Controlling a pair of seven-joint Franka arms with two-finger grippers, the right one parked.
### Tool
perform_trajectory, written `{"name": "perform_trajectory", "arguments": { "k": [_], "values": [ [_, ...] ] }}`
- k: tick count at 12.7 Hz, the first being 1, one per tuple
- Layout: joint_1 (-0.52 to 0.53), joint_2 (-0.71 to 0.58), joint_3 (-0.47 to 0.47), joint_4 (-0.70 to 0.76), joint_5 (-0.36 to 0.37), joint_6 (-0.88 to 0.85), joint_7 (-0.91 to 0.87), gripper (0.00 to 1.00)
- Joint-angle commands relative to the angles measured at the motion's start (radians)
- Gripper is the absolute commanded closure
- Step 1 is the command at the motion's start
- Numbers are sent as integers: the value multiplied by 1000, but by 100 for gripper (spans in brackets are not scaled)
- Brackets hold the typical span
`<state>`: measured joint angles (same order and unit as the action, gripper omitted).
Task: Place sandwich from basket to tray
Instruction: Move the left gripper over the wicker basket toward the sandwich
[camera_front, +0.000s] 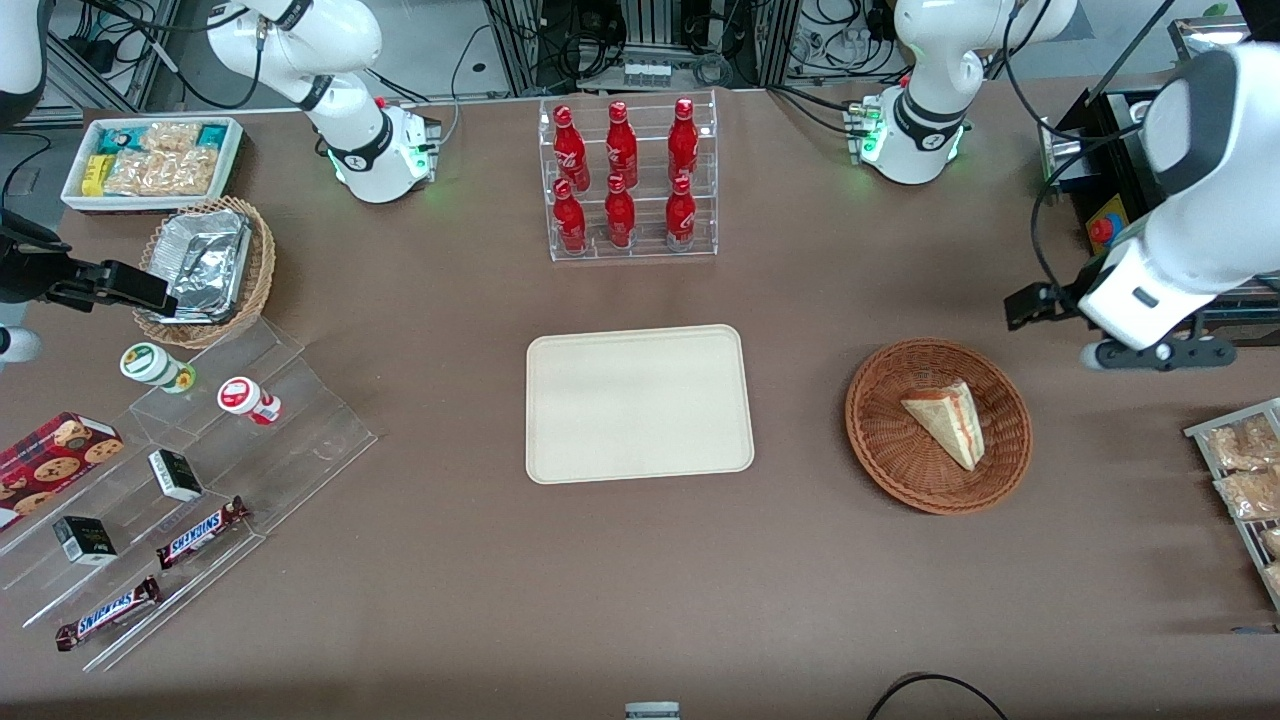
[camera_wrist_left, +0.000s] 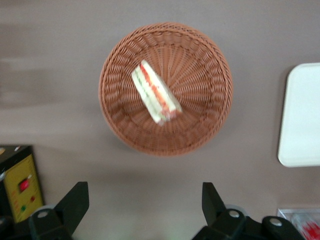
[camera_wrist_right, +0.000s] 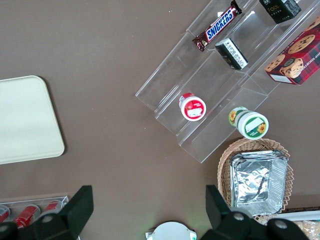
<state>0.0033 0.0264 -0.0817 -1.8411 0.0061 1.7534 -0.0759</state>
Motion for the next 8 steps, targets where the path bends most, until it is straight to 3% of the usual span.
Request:
{"name": "perform_trajectory", "arguments": {
  "k": [1, 8],
  "values": [
    [-8, -5, 3, -127, 9, 154, 8, 0],
    [-8, 86, 3, -219, 9, 353, -4, 0]
  ]
}}
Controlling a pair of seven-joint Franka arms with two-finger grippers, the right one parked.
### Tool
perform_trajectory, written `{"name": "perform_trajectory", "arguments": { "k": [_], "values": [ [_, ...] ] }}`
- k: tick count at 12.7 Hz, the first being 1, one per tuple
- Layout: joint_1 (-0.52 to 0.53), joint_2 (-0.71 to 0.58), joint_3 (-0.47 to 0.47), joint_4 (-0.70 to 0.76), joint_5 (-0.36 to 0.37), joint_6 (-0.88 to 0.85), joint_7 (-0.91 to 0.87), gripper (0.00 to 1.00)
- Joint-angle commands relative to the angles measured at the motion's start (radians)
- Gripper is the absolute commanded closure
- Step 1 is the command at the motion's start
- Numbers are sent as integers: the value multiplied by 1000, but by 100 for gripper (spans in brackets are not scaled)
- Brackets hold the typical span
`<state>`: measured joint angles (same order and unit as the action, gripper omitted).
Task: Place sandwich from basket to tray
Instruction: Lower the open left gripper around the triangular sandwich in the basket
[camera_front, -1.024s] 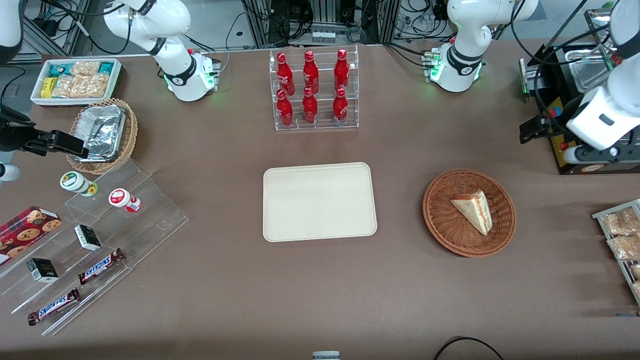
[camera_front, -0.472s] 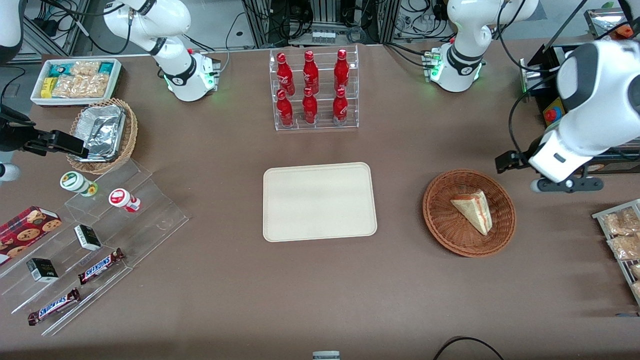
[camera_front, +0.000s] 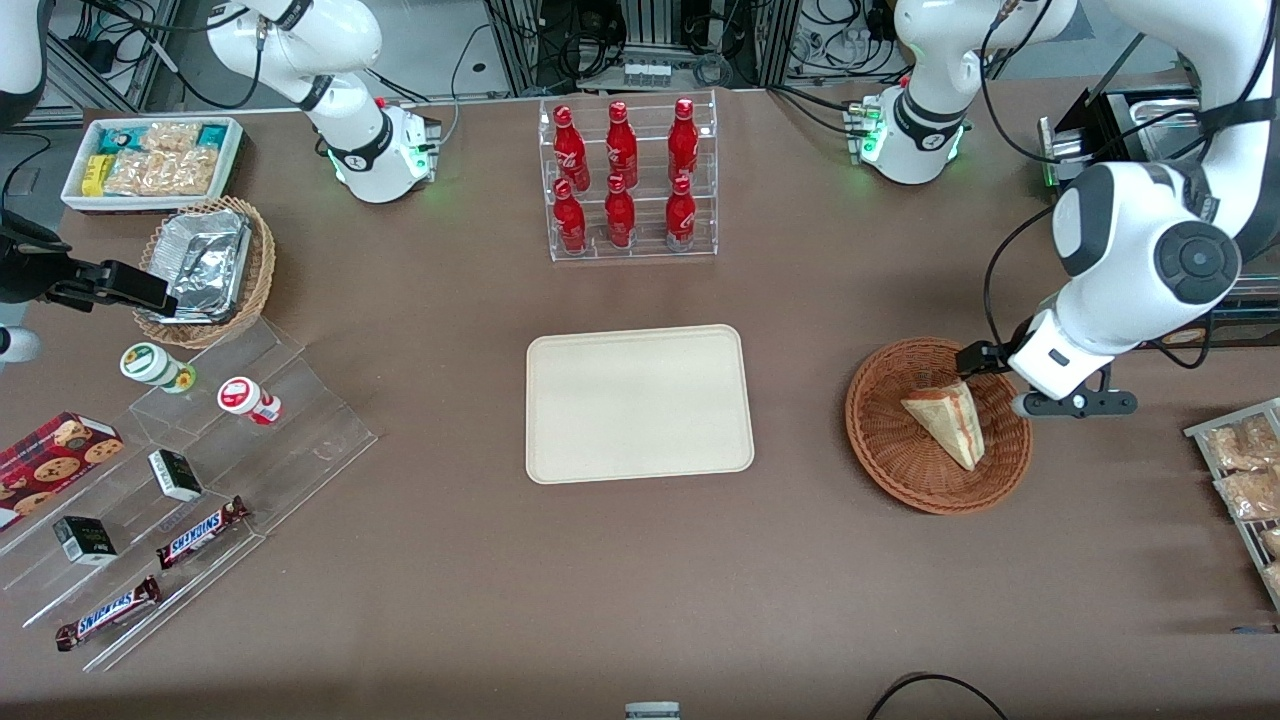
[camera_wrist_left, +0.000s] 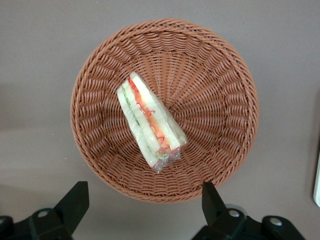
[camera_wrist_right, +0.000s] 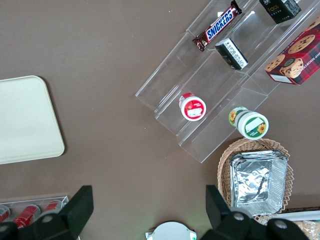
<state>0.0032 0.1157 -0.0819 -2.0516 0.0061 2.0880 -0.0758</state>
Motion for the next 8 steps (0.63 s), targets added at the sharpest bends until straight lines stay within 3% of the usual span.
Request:
{"name": "perform_trajectory", "arguments": {
  "k": [1, 3, 6, 8],
  "values": [
    [-8, -4, 5, -10, 9, 32, -62, 0],
    [-8, -4, 5, -25, 9, 53, -174, 0],
    [-6, -4, 5, -71, 9, 150, -480, 0],
    [-3, -5, 5, -103, -3, 207, -564, 0]
  ]
}}
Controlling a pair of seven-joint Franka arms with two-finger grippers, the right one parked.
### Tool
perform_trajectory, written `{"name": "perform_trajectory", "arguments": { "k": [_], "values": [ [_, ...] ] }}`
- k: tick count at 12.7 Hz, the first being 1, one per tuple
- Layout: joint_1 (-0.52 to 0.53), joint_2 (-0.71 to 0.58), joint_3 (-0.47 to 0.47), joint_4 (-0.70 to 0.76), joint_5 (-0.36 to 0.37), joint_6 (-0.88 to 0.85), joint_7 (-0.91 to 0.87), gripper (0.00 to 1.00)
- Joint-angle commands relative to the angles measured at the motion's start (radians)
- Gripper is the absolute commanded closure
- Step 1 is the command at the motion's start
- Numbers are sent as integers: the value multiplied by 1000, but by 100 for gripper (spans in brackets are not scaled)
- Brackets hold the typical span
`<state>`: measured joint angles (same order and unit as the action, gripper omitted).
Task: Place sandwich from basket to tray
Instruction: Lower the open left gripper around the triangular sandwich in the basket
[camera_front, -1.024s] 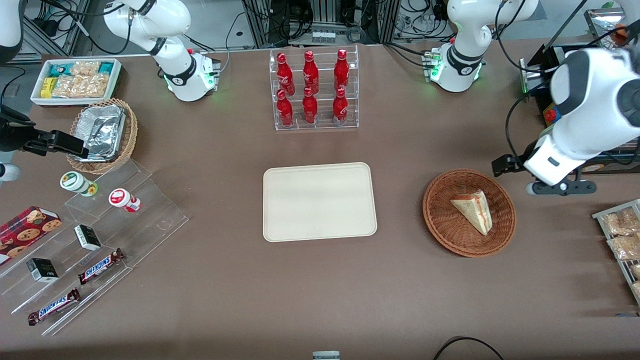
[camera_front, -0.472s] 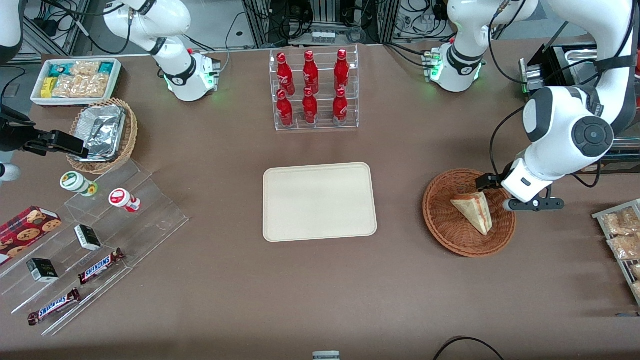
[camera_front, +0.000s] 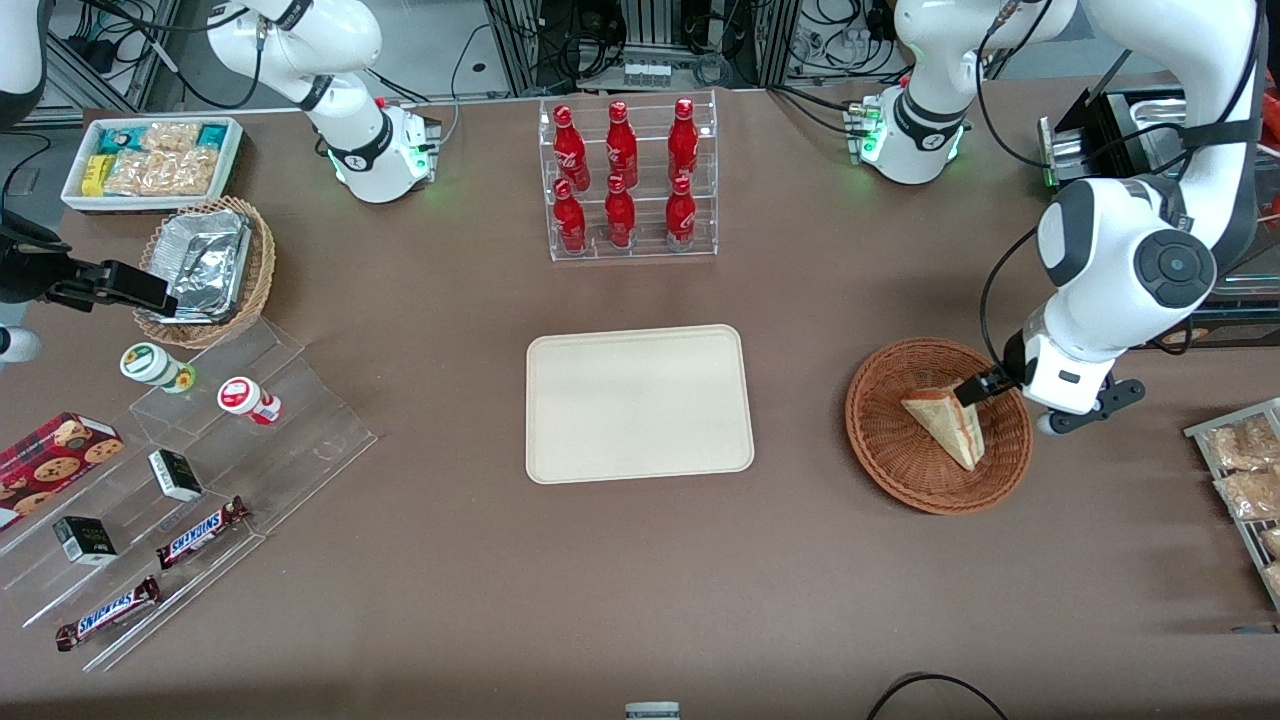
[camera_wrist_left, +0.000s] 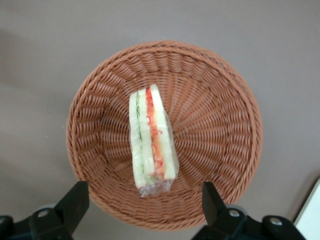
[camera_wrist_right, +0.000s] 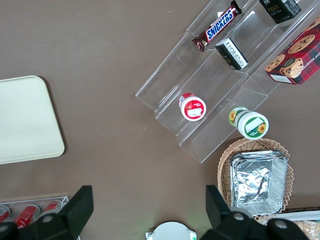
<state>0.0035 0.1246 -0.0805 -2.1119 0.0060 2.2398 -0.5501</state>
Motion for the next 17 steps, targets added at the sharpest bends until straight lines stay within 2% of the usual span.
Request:
{"name": "perform_trajectory", "arguments": {
  "k": [1, 3, 8, 14, 15, 16, 17],
  "values": [
    [-2, -14, 4, -60, -9, 78, -105, 0],
    [-2, 4, 4, -79, -8, 101, -192, 0],
    [-5, 52, 4, -80, -7, 113, -200, 0],
    [-11, 150, 4, -82, -7, 219, -264, 0],
    [-11, 156, 4, -82, -7, 221, -267, 3],
    [-11, 156, 4, -82, -7, 221, -293, 45],
    [-13, 155, 4, -82, -7, 215, -309, 95]
  ]
}}
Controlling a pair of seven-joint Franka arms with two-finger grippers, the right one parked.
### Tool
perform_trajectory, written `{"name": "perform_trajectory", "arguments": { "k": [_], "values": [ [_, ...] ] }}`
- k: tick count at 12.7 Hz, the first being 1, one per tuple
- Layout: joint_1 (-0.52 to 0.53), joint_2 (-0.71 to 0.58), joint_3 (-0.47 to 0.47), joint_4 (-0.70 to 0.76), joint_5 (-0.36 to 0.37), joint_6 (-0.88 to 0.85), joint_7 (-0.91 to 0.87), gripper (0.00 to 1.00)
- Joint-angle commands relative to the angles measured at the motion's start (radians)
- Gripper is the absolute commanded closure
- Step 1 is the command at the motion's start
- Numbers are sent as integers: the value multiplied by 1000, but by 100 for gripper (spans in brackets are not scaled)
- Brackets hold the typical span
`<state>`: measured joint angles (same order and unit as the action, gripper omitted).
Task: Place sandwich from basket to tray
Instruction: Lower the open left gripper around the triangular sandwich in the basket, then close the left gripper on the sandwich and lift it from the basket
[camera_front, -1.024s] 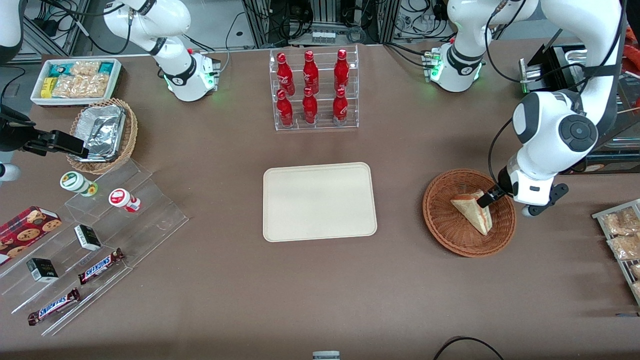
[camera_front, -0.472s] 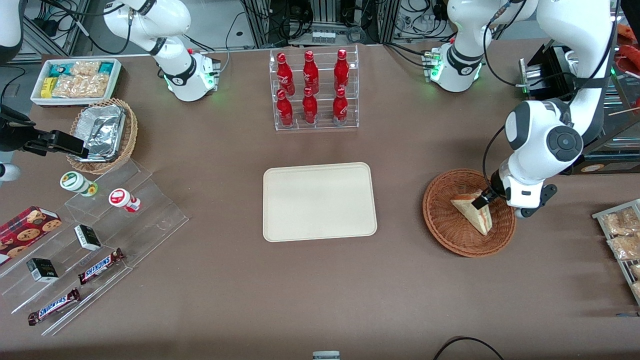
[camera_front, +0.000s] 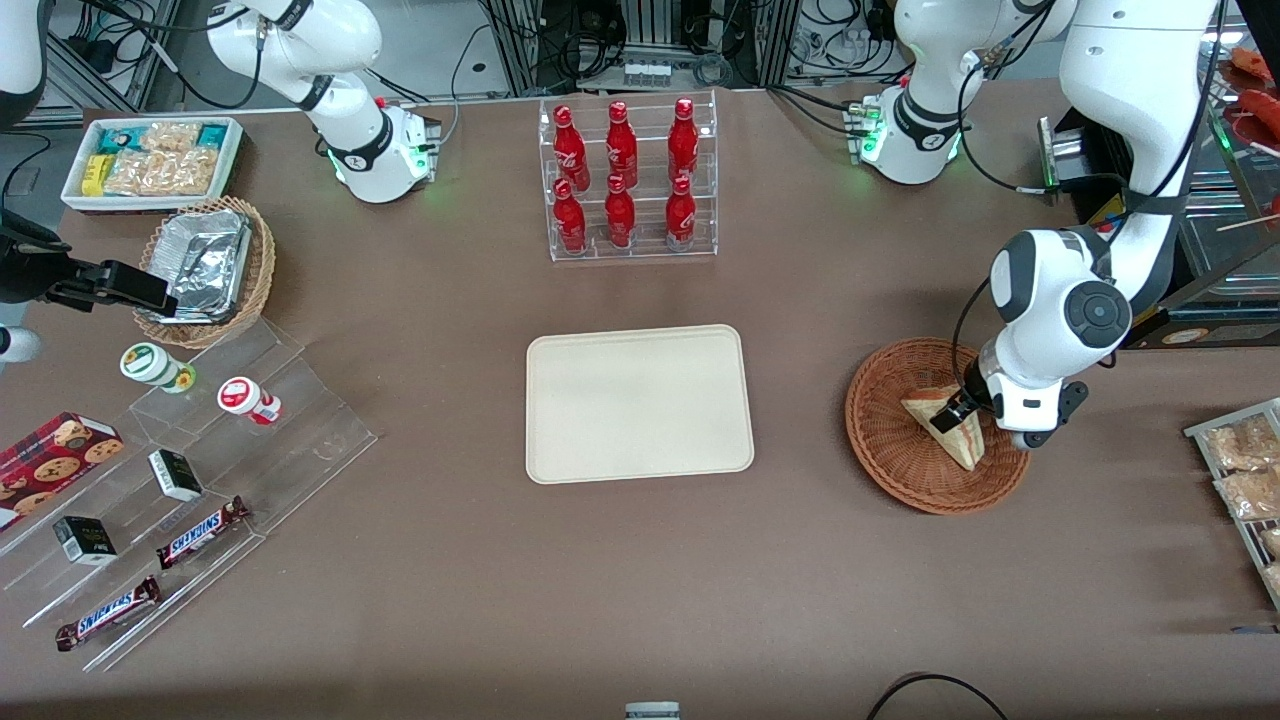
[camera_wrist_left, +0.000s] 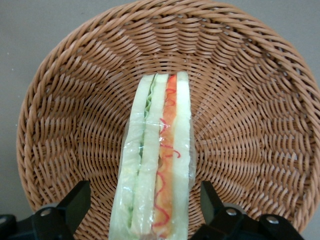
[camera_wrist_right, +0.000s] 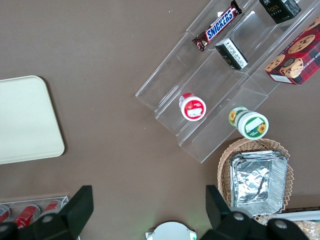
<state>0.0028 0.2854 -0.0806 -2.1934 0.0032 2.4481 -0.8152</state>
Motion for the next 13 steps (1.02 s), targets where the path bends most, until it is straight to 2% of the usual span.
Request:
{"name": "perform_trajectory", "arguments": {
  "k": [1, 4, 6, 9, 13],
  "values": [
    [-12, -9, 2, 3, -2, -1, -44, 100],
    [-27, -20, 1, 49, 0, -81, -36, 100],
    [-43, -25, -2, 131, 8, -206, -12, 100],
    [-119, -15, -1, 239, 12, -343, 92, 100],
    [-177, 0, -8, 254, 8, -362, 335, 100]
  ]
}}
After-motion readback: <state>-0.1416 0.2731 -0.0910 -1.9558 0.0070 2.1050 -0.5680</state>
